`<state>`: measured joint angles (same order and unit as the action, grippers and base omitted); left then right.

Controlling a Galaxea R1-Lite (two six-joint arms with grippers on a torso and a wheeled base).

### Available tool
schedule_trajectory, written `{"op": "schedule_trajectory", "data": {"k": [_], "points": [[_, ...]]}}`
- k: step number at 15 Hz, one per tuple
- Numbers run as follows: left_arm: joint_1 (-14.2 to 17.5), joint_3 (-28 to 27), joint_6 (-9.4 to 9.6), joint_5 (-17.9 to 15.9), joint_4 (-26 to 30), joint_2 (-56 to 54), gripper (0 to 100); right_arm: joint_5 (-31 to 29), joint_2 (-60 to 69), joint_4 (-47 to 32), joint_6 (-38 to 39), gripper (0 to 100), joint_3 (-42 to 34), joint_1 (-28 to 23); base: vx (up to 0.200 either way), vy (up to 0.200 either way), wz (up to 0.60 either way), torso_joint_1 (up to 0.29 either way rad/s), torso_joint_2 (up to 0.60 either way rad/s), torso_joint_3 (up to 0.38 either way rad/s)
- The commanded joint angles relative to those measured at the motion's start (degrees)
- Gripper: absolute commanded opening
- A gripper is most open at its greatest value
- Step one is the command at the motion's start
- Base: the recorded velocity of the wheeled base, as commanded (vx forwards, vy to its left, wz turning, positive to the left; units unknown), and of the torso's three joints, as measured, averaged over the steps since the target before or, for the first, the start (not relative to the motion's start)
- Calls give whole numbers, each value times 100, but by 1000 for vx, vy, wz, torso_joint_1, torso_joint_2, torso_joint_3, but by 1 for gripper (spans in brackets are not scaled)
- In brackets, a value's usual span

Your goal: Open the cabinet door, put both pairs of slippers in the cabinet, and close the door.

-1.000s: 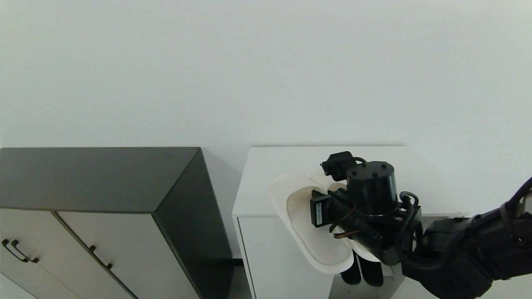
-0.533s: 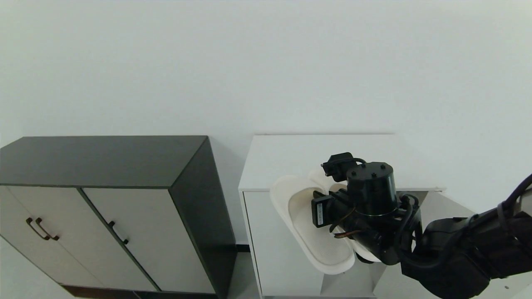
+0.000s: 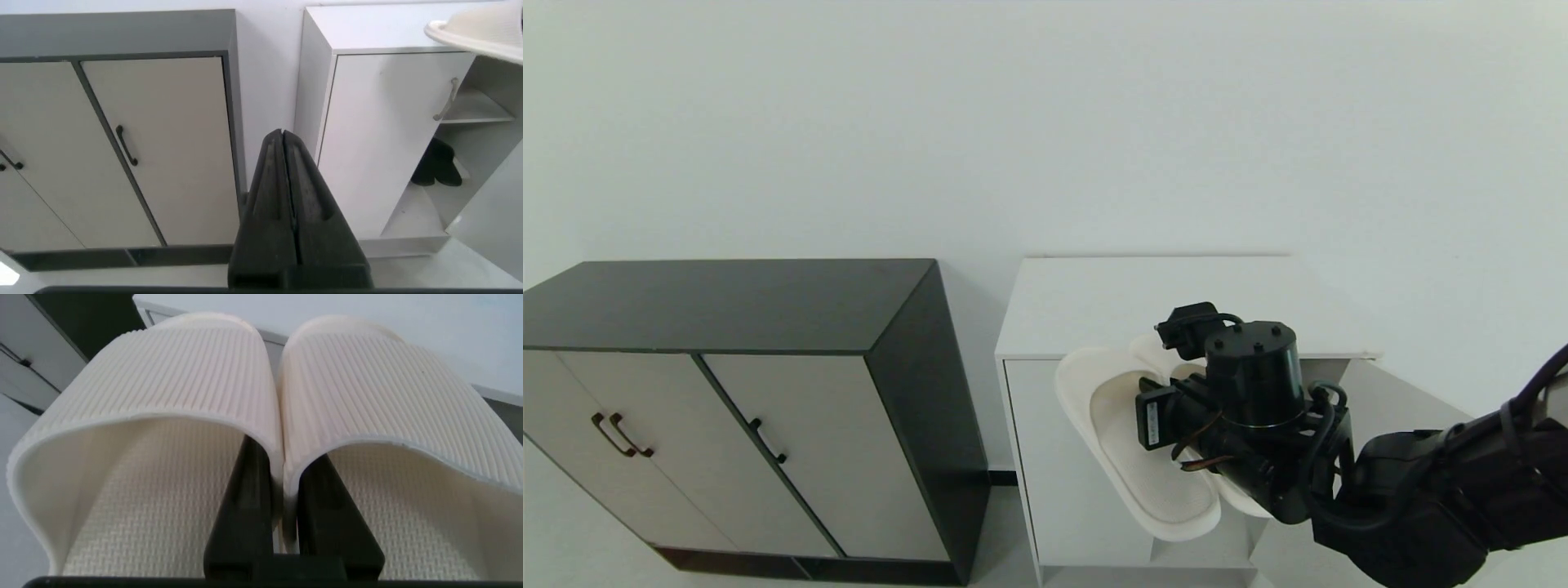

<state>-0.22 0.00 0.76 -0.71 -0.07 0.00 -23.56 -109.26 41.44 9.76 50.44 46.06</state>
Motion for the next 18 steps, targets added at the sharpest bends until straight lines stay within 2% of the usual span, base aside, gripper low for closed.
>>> {"op": "schedule_trajectory", "data": {"k": [1,8,18], "points": [[-4,0,-5,0,-1,0,0,1,-16,-4,-1,0,-8,0,0,0,0,0,0,0],[-4,0,-5,0,-1,9,0,1,-16,-4,-1,0,-35,0,0,0,0,0,0,0],[-4,0,-23,0,-1,9,0,1,-7,-4,-1,0,-43,-18,0,-200,0,3,4,5]]}}
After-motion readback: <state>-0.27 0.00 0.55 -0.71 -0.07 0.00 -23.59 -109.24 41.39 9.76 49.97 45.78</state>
